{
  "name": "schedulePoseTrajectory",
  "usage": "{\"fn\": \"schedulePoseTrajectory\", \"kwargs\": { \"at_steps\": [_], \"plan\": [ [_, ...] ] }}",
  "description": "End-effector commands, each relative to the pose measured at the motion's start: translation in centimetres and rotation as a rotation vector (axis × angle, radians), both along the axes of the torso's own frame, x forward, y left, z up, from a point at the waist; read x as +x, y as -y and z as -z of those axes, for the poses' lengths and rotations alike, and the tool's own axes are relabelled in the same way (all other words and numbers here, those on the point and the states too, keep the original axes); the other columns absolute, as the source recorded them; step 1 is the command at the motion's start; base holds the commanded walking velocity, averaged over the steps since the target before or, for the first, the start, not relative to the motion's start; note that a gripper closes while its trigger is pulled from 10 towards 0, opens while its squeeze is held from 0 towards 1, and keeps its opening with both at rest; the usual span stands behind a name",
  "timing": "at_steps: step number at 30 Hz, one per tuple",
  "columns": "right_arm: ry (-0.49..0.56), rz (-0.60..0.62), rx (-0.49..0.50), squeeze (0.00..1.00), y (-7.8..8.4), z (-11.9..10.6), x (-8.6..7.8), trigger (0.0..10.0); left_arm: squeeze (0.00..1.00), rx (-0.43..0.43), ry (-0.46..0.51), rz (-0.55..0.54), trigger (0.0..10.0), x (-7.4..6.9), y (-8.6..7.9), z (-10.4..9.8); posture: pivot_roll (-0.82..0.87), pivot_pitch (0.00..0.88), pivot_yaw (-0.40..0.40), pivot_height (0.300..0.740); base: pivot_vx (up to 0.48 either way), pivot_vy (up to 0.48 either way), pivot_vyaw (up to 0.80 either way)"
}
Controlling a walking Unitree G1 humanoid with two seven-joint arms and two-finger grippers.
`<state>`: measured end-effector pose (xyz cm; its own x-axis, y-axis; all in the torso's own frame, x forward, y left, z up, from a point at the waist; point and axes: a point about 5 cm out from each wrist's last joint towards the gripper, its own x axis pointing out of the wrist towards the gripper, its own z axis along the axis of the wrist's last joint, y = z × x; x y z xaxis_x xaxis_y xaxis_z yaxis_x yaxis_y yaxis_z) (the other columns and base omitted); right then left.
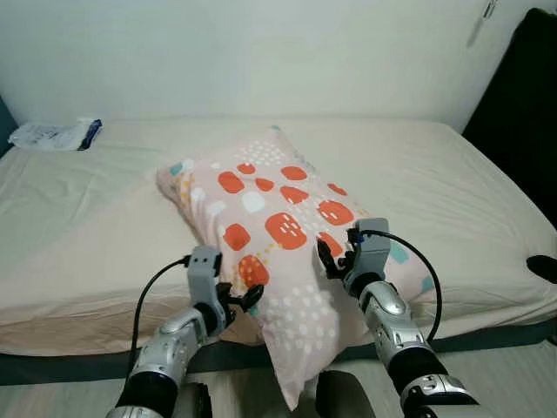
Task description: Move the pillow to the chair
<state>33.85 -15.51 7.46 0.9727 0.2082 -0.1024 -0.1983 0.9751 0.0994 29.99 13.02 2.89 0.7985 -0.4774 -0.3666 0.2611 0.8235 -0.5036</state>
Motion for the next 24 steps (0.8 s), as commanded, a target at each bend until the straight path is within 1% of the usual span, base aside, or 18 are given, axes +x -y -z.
{"fn": "schedulePoseTrajectory", "kwargs": {
  "at_steps": [1,3,5,10,11,12,13,14,15,16,18,19,20,21,22,23,24],
  "plan": [
    [0.015,-0.003,0.016,0.0,0.0,-0.1,-0.1,10.0,0.0,-0.006,-0.036,0.001,10.0,-0.3,-0.5,0.6,-0.01,0.023,-0.052,0.572,0.0,0.0,0.0],
    [0.016,-0.006,0.016,0.0,0.0,-0.1,-0.1,10.0,0.0,0.002,-0.038,0.005,10.0,-0.4,-0.6,0.7,-0.01,0.023,-0.052,0.568,0.0,0.0,0.0],
    [0.028,-0.013,-0.003,0.0,0.0,-0.3,-0.1,10.0,0.0,0.03,-0.031,0.027,10.0,-0.8,-0.9,1.1,-0.01,0.022,-0.053,0.563,0.0,0.0,0.0],
    [0.04,-0.023,-0.002,0.0,-0.1,-0.4,-0.1,10.0,0.0,0.034,-0.035,0.038,10.0,-1.1,-1.1,1.3,-0.01,0.025,-0.053,0.563,0.0,0.0,0.0],
    [0.051,-0.034,0.008,0.0,-0.4,-0.6,-0.1,10.0,0.0,-0.06,-0.047,0.008,10.0,-1.3,-1.0,1.2,-0.01,0.028,-0.055,0.563,0.0,0.0,0.0],
    [0.051,-0.034,0.008,0.0,-0.4,-0.6,-0.1,10.0,0.0,-0.06,-0.047,0.008,10.0,-1.3,-1.0,1.2,-0.01,0.028,-0.055,0.563,0.0,0.0,0.0],
    [0.054,-0.037,0.011,0.0,-0.4,-0.7,-0.1,10.0,0.0,-0.106,-0.049,-0.005,10.0,-1.3,-1.0,1.1,-0.01,0.028,-0.055,0.563,0.0,0.0,0.0],
    [0.055,-0.04,0.015,0.0,-0.5,-0.7,-0.1,10.0,0.0,-0.177,-0.046,-0.022,10.0,-1.3,-0.9,0.9,-0.01,0.029,-0.056,0.563,0.0,0.0,0.0],
    [0.055,-0.044,0.018,0.0,-0.5,-0.7,-0.2,10.0,0.0,-0.271,-0.042,-0.043,10.0,-1.1,-0.7,0.5,-0.01,0.029,-0.056,0.563,0.0,0.0,0.0],
    [0.055,-0.044,0.018,0.0,-0.5,-0.7,-0.2,10.0,0.0,-0.271,-0.042,-0.043,10.0,-1.1,-0.7,0.5,-0.01,0.029,-0.056,0.563,0.0,0.0,0.0],
    [0.056,-0.049,0.02,0.0,-0.4,-0.7,-0.2,10.0,0.0,-0.35,-0.042,-0.058,10.0,-0.8,-0.4,0.1,-0.01,0.03,-0.057,0.563,0.0,0.0,0.0],
    [0.056,-0.049,0.02,0.0,-0.4,-0.7,-0.2,10.0,0.0,-0.35,-0.042,-0.058,10.0,-0.8,-0.4,0.1,-0.01,0.03,-0.057,0.563,0.0,0.0,0.0],
    [0.054,-0.051,0.019,0.0,-0.4,-0.7,-0.2,10.0,0.0,-0.472,-0.051,-0.041,10.0,-0.7,0.6,-0.7,-0.01,0.03,-0.058,0.563,0.0,0.0,0.0],
    [0.054,-0.051,0.019,0.0,-0.4,-0.7,-0.2,10.0,0.0,-0.472,-0.051,-0.041,10.0,-0.7,0.6,-0.7,-0.01,0.03,-0.058,0.563,0.0,0.0,0.0],
    [0.053,-0.051,0.018,0.0,-0.3,-0.7,-0.2,10.0,0.0,-0.511,-0.051,-0.029,10.0,-0.7,1.1,-1.0,-0.01,0.03,-0.058,0.563,0.0,0.0,0.0],
    [0.053,-0.051,0.018,0.0,-0.3,-0.7,-0.2,10.0,0.0,-0.511,-0.051,-0.029,10.0,-0.7,1.1,-1.0,-0.01,0.03,-0.058,0.563,0.0,0.0,0.0],
    [0.052,-0.051,0.016,0.0,-0.3,-0.7,-0.3,10.0,0.0,-0.533,-0.044,0.023,10.0,-0.8,1.9,-1.4,-0.02,0.033,-0.059,0.563,0.0,0.0,0.0]
  ]
}}
